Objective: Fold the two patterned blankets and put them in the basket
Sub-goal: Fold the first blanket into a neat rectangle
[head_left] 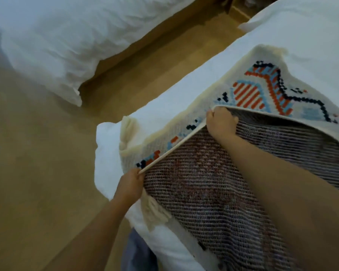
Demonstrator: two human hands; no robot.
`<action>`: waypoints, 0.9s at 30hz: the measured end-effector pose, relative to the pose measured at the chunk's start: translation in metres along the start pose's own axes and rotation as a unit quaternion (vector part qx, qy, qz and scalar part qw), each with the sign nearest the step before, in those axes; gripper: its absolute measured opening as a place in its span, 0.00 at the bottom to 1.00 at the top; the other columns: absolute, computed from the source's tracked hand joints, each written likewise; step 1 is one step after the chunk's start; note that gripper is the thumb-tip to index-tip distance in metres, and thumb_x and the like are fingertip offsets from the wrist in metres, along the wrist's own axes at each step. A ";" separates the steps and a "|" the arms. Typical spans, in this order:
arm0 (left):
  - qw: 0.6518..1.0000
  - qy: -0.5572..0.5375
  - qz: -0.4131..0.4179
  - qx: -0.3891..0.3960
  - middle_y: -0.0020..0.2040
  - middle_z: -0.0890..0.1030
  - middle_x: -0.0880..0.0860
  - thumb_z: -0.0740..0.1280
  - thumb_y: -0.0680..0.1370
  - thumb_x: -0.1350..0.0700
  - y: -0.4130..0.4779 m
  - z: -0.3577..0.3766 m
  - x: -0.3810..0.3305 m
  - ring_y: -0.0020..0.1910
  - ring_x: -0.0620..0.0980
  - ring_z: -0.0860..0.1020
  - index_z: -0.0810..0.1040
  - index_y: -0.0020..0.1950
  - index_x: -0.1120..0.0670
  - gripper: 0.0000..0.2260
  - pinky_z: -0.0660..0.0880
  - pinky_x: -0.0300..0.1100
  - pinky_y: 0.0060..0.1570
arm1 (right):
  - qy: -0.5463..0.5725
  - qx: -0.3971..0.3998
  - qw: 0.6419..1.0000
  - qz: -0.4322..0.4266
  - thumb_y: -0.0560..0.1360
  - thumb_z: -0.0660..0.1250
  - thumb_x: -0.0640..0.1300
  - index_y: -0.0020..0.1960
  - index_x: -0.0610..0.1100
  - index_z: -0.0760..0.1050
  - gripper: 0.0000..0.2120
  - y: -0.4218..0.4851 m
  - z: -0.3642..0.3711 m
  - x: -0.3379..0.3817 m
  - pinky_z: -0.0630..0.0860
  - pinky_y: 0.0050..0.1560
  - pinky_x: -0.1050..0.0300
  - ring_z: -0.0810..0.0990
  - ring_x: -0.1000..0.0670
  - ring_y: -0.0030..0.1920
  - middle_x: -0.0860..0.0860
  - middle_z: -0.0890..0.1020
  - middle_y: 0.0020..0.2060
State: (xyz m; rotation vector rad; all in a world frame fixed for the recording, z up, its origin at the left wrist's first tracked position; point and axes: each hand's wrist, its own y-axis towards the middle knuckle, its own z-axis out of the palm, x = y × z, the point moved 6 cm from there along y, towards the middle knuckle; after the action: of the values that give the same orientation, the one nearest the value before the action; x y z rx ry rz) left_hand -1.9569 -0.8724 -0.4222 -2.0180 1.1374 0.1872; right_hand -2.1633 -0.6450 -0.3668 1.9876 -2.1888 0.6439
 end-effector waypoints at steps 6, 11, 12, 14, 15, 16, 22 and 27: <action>0.995 0.065 0.080 -0.010 0.40 0.75 0.51 0.54 0.80 0.53 0.056 -0.030 0.012 0.40 0.52 0.74 0.70 0.41 0.52 0.11 0.68 0.43 0.38 | -0.030 0.076 0.997 0.009 0.81 0.51 0.45 0.44 0.42 0.68 0.11 0.028 0.050 0.046 0.71 0.56 0.41 0.73 0.42 0.45 0.43 0.77 0.47; 0.947 0.256 0.193 0.021 0.53 0.75 0.54 0.56 0.79 0.54 0.067 -0.039 0.009 0.52 0.55 0.73 0.74 0.49 0.55 0.09 0.70 0.46 0.45 | -0.098 0.110 0.989 0.002 0.79 0.55 0.42 0.60 0.37 0.69 0.13 0.015 0.077 0.057 0.70 0.57 0.45 0.71 0.39 0.57 0.39 0.71 0.60; 0.931 0.286 0.228 0.018 0.59 0.72 0.56 0.57 0.78 0.54 0.069 -0.040 0.008 0.58 0.56 0.71 0.75 0.53 0.55 0.10 0.69 0.48 0.52 | -0.112 0.111 0.987 -0.002 0.78 0.55 0.40 0.63 0.38 0.68 0.15 0.011 0.080 0.058 0.68 0.60 0.46 0.69 0.39 0.60 0.38 0.69 0.63; 0.915 0.304 0.261 0.049 0.67 0.67 0.56 0.58 0.78 0.52 0.072 -0.041 0.008 0.68 0.55 0.63 0.74 0.59 0.54 0.14 0.61 0.51 0.65 | -0.122 0.122 0.985 -0.018 0.76 0.57 0.36 0.65 0.40 0.68 0.17 -0.001 0.086 0.064 0.68 0.61 0.45 0.66 0.38 0.63 0.39 0.66 0.65; 0.911 0.309 0.264 0.073 0.67 0.67 0.55 0.57 0.78 0.51 0.074 -0.041 0.008 0.69 0.55 0.62 0.74 0.60 0.55 0.15 0.58 0.52 0.68 | -0.130 0.128 0.983 -0.034 0.75 0.58 0.35 0.65 0.40 0.68 0.18 -0.008 0.090 0.068 0.69 0.61 0.44 0.65 0.38 0.63 0.39 0.66 0.65; 0.905 0.322 0.261 0.097 0.64 0.70 0.55 0.55 0.78 0.50 0.076 -0.040 0.009 0.67 0.54 0.64 0.74 0.59 0.55 0.16 0.56 0.53 0.69 | -0.139 0.132 0.980 -0.051 0.75 0.58 0.34 0.65 0.40 0.69 0.18 -0.015 0.094 0.072 0.69 0.61 0.44 0.65 0.39 0.64 0.40 0.66 0.65; 0.923 0.330 0.166 0.104 0.41 0.73 0.52 0.57 0.75 0.49 0.092 -0.069 0.037 0.48 0.53 0.74 0.74 0.40 0.55 0.12 0.65 0.51 0.55 | -0.096 0.110 0.987 -0.060 0.78 0.55 0.38 0.63 0.38 0.69 0.14 -0.041 0.106 0.083 0.70 0.61 0.46 0.66 0.40 0.62 0.41 0.67 0.64; 0.904 0.374 0.199 0.050 0.52 0.75 0.53 0.57 0.77 0.50 0.084 -0.068 0.029 0.52 0.54 0.72 0.75 0.51 0.54 0.11 0.65 0.49 0.50 | -0.054 0.120 0.989 -0.065 0.78 0.57 0.39 0.70 0.40 0.61 0.21 -0.058 0.115 0.079 0.63 0.68 0.48 0.62 0.41 0.68 0.42 0.63 0.70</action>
State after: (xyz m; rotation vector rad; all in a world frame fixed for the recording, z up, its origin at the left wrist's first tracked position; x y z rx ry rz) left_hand -2.0214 -0.9621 -0.4381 -1.7708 1.9873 -0.4823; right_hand -2.0948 -0.7644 -0.4283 2.3133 -2.1035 0.8345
